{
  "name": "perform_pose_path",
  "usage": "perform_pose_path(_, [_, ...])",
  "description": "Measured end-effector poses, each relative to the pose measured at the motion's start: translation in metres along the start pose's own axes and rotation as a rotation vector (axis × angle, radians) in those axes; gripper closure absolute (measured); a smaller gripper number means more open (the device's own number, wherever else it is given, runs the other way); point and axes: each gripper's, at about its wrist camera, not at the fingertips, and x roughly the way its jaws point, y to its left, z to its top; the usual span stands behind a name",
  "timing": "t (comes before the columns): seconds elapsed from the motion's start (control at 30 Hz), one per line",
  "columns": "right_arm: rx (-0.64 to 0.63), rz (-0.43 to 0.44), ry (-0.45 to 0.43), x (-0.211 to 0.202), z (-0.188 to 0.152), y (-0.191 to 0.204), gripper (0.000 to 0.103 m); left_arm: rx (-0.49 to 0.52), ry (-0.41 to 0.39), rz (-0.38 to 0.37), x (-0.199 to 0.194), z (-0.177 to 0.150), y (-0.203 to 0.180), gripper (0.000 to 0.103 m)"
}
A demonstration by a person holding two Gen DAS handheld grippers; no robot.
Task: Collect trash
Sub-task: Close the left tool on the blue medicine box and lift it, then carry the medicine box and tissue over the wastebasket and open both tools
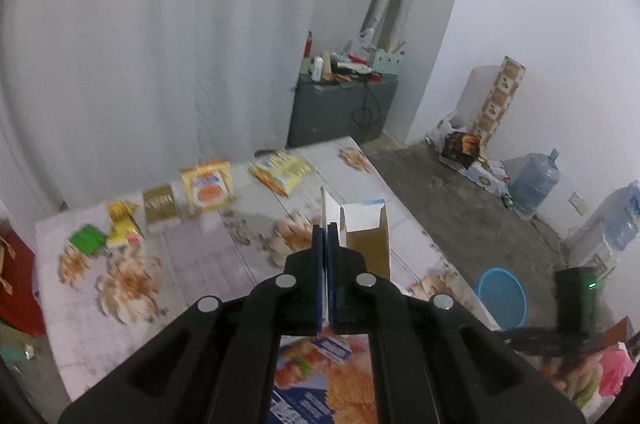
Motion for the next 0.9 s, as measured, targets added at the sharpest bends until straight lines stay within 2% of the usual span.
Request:
perform_pose_path(0.1, [-0.018, -0.047, -0.003, -0.001, -0.002, -0.001, 0.080, -0.018, 0.016, -0.024, 0.007, -0.010, 0.001, 0.102])
perform_pose_path(0.17, [-0.033, -0.088, -0.016, -0.005, -0.003, 0.000, 0.079, -0.019, 0.017, -0.027, 0.008, -0.013, 0.000, 0.102])
perform_pose_path(0.3, [-0.019, -0.116, -0.045, -0.012, -0.009, -0.010, 0.077, -0.034, 0.012, -0.036, 0.009, -0.017, 0.003, 0.102])
perform_pose_path(0.33, [-0.019, -0.130, -0.057, -0.011, -0.012, -0.011, 0.078, -0.037, 0.010, -0.037, 0.008, -0.018, 0.003, 0.102])
perform_pose_path(0.37, [-0.020, -0.138, -0.065, -0.011, -0.011, -0.012, 0.085, -0.038, 0.009, -0.039, 0.008, -0.018, 0.004, 0.102])
perform_pose_path(0.5, [-0.047, -0.206, -0.102, -0.016, -0.016, -0.013, 0.100, -0.041, 0.006, -0.048, 0.006, -0.021, 0.005, 0.102])
perform_pose_path(0.67, [-0.082, -0.234, -0.186, -0.031, -0.020, -0.009, 0.103, -0.045, -0.005, -0.054, -0.001, -0.021, 0.002, 0.102])
perform_pose_path(0.9, [-0.111, -0.188, -0.338, -0.075, -0.027, 0.001, 0.103, -0.021, -0.025, -0.081, -0.019, -0.016, -0.015, 0.102])
